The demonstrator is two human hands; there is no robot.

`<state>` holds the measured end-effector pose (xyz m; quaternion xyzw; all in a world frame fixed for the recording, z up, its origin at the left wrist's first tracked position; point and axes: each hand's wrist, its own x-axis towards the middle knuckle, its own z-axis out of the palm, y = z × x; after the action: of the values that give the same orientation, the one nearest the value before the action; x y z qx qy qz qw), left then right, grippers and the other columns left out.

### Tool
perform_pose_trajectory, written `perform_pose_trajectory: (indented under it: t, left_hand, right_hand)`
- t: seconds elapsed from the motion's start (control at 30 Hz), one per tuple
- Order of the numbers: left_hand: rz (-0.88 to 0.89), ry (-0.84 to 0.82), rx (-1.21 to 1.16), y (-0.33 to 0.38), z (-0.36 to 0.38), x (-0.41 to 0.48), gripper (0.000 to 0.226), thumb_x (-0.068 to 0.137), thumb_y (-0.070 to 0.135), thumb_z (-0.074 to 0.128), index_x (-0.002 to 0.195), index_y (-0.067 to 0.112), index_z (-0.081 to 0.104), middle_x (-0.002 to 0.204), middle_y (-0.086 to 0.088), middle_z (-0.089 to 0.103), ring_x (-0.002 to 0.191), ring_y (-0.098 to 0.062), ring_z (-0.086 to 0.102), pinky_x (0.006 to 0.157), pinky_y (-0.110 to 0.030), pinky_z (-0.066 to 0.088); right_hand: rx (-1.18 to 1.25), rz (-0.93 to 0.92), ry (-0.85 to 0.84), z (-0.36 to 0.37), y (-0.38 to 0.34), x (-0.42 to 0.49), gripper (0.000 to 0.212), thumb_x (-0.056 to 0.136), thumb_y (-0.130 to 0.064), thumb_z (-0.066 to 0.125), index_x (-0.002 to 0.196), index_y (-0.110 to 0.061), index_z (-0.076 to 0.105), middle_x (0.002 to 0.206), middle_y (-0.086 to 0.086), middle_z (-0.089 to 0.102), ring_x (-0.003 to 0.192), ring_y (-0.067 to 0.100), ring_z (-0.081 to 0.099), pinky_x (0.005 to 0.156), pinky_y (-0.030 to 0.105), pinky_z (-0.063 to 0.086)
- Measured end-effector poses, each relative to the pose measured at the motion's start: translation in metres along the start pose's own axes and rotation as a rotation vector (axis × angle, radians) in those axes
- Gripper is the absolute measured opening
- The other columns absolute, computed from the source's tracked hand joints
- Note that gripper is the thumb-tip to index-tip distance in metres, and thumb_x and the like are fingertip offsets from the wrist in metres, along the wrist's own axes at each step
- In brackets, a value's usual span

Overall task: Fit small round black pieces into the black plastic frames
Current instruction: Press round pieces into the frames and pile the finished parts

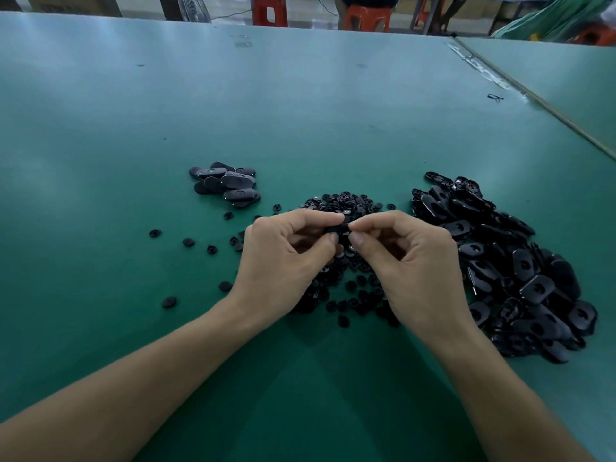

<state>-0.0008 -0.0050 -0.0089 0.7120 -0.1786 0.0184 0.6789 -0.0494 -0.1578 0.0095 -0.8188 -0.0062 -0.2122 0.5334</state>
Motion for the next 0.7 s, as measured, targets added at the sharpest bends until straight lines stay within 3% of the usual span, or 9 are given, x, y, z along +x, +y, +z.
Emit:
perform_pose_trajectory:
  t: [0.17,0.3,0.37,0.47,0.7]
  left_hand:
    - [0.012,-0.018,0.009,0.0014,-0.0003,-0.0002,0.024,0.082,0.014,0.070,0.098,0.031,0.076,0.084,0.006,0.079,0.078,-0.013,0.076,0.073,-0.028,0.061]
    - [0.010,-0.020,-0.005,0.0023,0.0007,0.0001,0.024,0.082,0.013,0.070,0.098,0.031,0.075,0.084,0.005,0.079,0.079,-0.013,0.076,0.074,-0.026,0.060]
    - [0.006,-0.020,-0.015,0.0020,0.0002,-0.0002,0.024,0.083,0.012,0.069,0.098,0.029,0.075,0.084,0.004,0.079,0.078,-0.013,0.076,0.074,-0.026,0.060]
    - [-0.017,-0.002,-0.035,0.0017,0.0005,0.0008,0.023,0.082,0.011,0.069,0.097,0.028,0.075,0.081,0.001,0.078,0.077,-0.015,0.076,0.073,-0.029,0.061]
    - [-0.026,0.007,-0.006,-0.0005,0.0005,0.0010,0.023,0.082,0.009,0.070,0.097,0.027,0.075,0.080,0.000,0.078,0.076,-0.018,0.077,0.076,-0.035,0.063]
  right_hand:
    - [-0.027,-0.010,0.017,-0.0006,-0.0013,0.0000,0.021,0.088,-0.008,0.074,0.095,-0.028,0.077,0.082,-0.017,0.074,0.078,0.005,0.071,0.072,0.015,0.055]
    - [-0.046,0.006,-0.005,0.0007,0.0014,-0.0011,0.024,0.092,-0.008,0.069,0.103,-0.029,0.073,0.079,-0.010,0.070,0.074,0.007,0.066,0.069,0.018,0.053]
    - [-0.085,-0.015,0.006,0.0010,0.0012,-0.0009,0.025,0.094,-0.008,0.065,0.107,-0.029,0.073,0.087,-0.012,0.069,0.081,0.004,0.066,0.072,0.012,0.049]
    - [-0.077,-0.013,0.017,0.0002,0.0013,0.0004,0.023,0.094,-0.008,0.065,0.100,-0.029,0.074,0.089,-0.014,0.071,0.084,-0.001,0.067,0.073,0.007,0.046]
    - [0.001,0.000,0.048,-0.0004,0.0007,0.0008,0.022,0.087,-0.010,0.077,0.089,-0.033,0.075,0.084,-0.012,0.073,0.081,0.007,0.071,0.073,0.015,0.052]
